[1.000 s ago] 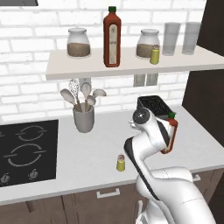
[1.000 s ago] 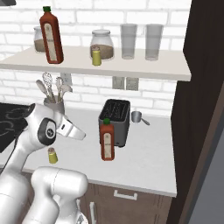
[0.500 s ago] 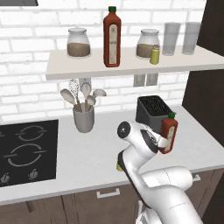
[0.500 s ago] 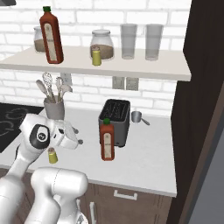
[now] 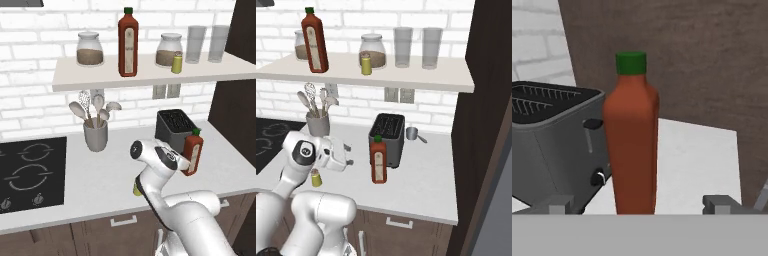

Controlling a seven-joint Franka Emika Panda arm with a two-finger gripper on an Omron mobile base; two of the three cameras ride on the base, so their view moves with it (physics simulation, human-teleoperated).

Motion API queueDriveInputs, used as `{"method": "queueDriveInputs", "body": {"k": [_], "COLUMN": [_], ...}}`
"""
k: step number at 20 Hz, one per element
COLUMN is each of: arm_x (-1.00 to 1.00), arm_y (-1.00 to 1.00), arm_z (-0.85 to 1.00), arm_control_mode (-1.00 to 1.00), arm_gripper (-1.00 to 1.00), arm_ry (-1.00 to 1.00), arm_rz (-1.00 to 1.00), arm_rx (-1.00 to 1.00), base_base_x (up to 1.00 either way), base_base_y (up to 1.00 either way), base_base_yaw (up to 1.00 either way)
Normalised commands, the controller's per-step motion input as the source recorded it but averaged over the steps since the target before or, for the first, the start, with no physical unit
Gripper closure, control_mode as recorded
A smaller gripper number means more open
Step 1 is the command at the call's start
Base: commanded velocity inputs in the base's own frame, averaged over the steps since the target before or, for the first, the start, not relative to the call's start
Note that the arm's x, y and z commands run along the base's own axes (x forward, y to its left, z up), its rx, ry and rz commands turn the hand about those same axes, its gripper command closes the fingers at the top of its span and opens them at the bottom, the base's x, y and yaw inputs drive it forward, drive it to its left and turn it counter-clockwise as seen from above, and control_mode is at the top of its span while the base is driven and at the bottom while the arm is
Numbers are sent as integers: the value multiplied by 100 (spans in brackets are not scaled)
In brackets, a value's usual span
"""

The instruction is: Put the shaker and condiment bottle from the counter next to their counterparts in the cabinet.

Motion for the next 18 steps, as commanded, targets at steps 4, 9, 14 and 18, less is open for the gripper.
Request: {"method": "queueDriveInputs", "body": {"k": [4, 9, 14, 18], "arm_x": [4, -4, 0, 0], "arm_y": [-44, -33, -33, -17], "arm_z": [-15, -21, -24, -27], "arm_control_mode": [-100, -100, -100, -100], "arm_gripper": [-100, -100, -100, -100], "arm_ry": [-1, 0, 0, -1], "arm_rz": [0, 0, 0, 0], "arm_rx": [0, 0, 0, 0], "base_base_x": [0, 0, 0, 0], "base_base_y": [0, 0, 0, 0], "base_base_yaw": [0, 0, 0, 0]}}
